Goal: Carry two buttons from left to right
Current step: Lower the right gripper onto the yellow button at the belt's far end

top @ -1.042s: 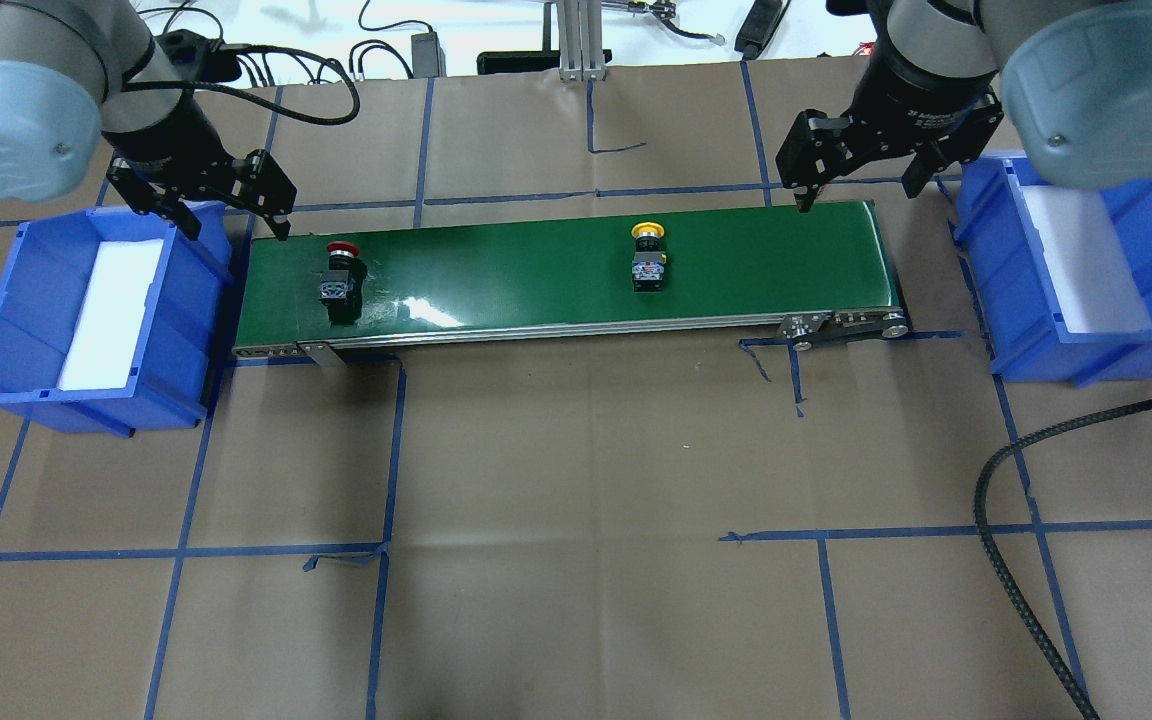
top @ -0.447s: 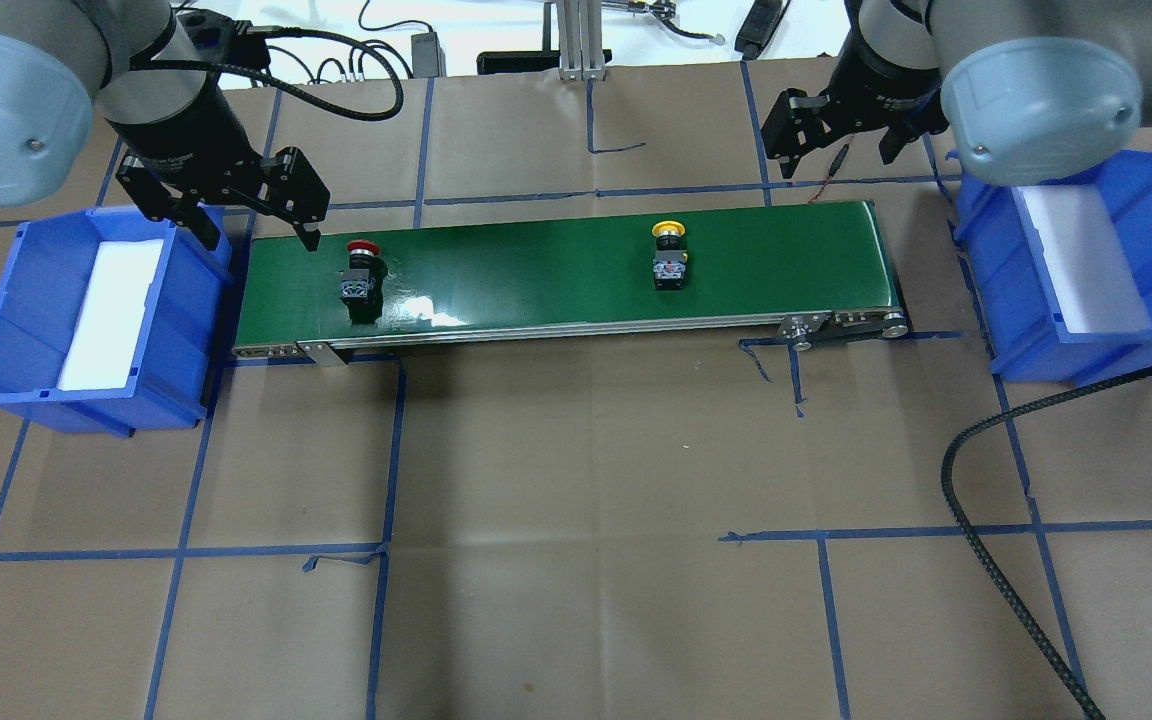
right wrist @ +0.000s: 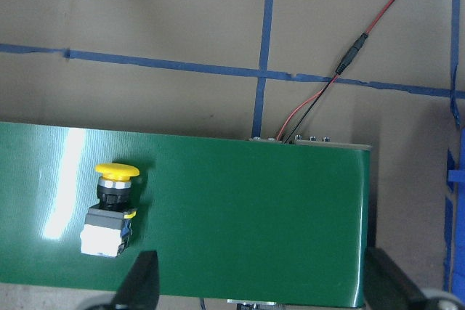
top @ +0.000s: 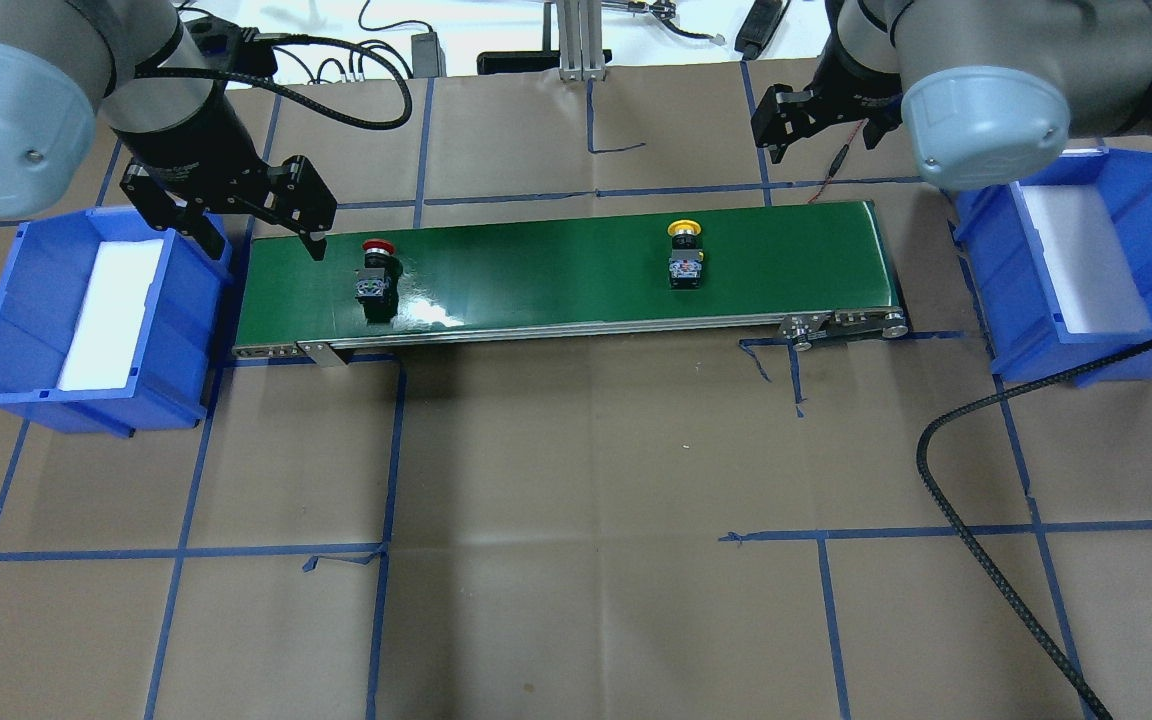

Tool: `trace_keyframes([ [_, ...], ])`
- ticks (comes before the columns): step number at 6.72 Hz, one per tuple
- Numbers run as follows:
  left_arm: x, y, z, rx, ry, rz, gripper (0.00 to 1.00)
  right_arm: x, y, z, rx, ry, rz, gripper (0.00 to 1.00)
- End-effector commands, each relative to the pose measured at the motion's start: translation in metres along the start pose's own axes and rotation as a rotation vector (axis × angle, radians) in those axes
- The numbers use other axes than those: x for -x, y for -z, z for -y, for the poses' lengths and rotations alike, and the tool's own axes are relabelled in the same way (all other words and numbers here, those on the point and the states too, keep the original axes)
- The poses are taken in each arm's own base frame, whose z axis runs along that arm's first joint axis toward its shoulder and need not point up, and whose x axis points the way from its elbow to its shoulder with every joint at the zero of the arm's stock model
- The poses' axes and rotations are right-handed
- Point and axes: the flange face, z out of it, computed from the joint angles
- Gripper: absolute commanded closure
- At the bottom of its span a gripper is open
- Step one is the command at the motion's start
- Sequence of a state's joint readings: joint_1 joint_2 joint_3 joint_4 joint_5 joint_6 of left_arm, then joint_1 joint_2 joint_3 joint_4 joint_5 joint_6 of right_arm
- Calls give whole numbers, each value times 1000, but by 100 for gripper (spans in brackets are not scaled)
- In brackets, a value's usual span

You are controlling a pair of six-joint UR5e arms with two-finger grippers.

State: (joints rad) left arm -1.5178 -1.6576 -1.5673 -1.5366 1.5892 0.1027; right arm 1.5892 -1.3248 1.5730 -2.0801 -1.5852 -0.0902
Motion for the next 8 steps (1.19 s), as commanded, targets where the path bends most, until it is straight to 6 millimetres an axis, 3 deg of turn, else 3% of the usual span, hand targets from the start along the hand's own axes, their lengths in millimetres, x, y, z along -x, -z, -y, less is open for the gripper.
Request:
trace_keyframes([
  [1,-1,3,-2,-8,1,-1,0,0,-33,10,-2,-1,-8,0],
  [3,-1,4,-2,-12,1,1,0,1,-56,11,33,2,-6,0],
  [5,-1,1,-1,-5,1,-1,0,2,-62,11,42,-1,-5,0],
  [8,-1,2,-1,-5,1,-3,0,2,-96,10,106,-59,-3,0],
])
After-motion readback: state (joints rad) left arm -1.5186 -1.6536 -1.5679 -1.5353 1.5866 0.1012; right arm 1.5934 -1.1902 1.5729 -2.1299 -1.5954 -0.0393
